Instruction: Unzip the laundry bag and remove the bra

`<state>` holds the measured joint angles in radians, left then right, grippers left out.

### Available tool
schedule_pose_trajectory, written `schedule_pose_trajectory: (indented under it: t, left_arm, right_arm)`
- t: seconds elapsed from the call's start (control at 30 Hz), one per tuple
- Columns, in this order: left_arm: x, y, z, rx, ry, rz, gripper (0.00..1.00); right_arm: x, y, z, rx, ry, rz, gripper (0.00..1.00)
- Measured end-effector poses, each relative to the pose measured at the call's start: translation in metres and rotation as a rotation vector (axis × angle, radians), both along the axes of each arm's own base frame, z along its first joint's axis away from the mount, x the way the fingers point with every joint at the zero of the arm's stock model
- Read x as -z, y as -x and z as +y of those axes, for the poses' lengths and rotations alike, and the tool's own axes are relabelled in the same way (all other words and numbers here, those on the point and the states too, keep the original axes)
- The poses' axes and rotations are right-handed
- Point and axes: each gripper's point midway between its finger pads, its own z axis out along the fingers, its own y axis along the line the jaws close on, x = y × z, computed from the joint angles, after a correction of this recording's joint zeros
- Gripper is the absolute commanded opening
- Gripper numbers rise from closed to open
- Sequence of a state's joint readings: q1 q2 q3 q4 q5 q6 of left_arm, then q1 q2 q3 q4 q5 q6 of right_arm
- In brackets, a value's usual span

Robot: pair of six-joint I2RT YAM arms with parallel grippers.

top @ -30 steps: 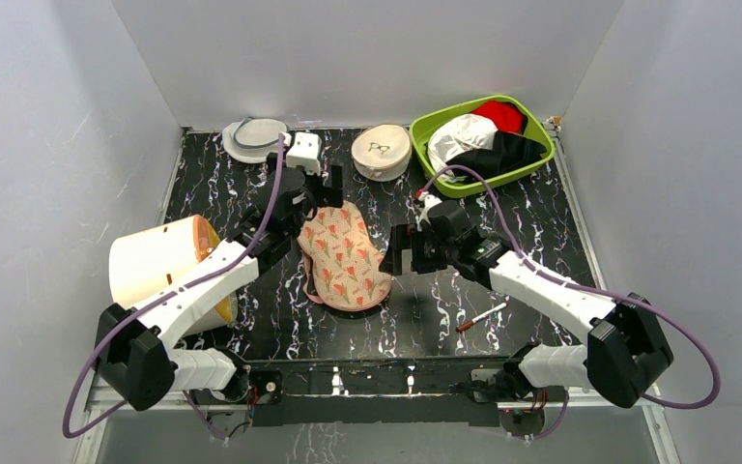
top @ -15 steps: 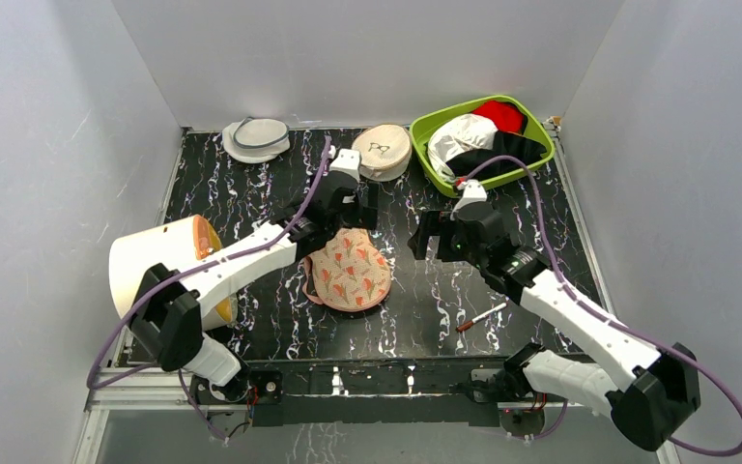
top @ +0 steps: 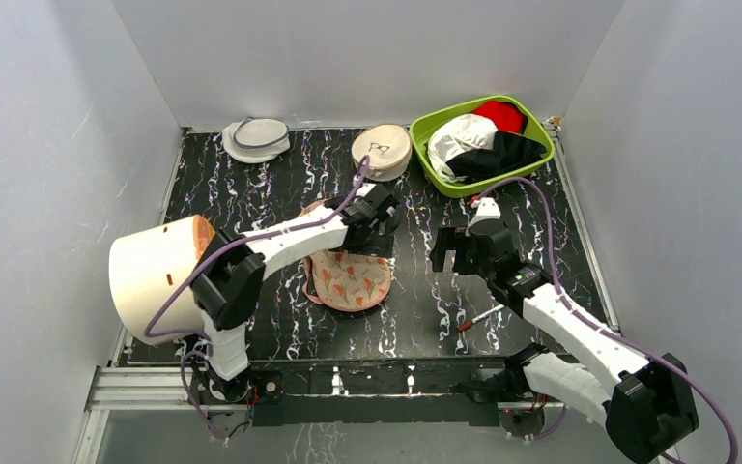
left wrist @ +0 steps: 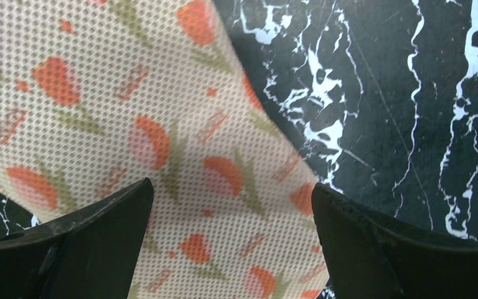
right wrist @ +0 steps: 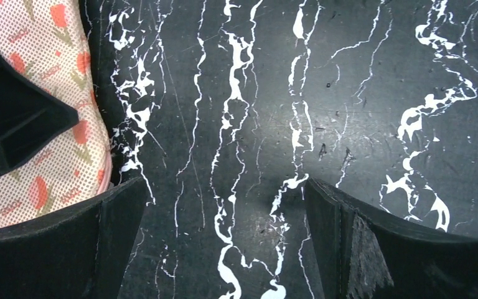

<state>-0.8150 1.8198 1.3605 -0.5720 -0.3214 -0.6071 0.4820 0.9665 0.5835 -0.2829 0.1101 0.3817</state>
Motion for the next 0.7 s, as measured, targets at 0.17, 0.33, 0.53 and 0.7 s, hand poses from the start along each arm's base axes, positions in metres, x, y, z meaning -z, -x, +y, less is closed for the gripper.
schedule_pose_trajectory:
  t: [0.17,0.33,0.53,0.7]
  left_arm:
    - [0.013,-0.012,-0.016,-0.004,-0.092,0.024,0.97]
    - [0.044,-0.013,-0.015,0.003,-0.203,0.069,0.66]
    - [0.042,-0.004,-0.011,0.069,-0.189,0.075,0.30]
    - [0.012,0.013,-0.003,0.186,-0.109,0.035,0.25]
  right_arm:
    - [-0.003,-0.003,-0.007,0.011,-0.010,-0.051,0.98]
    - [-0.009,-0.009,-0.013,0.026,-0.018,-0.090,0.98]
    - [-0.008,-0.012,-0.014,0.030,-0.013,-0.089,0.98]
    - [-0.008,-0.012,-0.013,0.024,-0.019,-0.090,0.98]
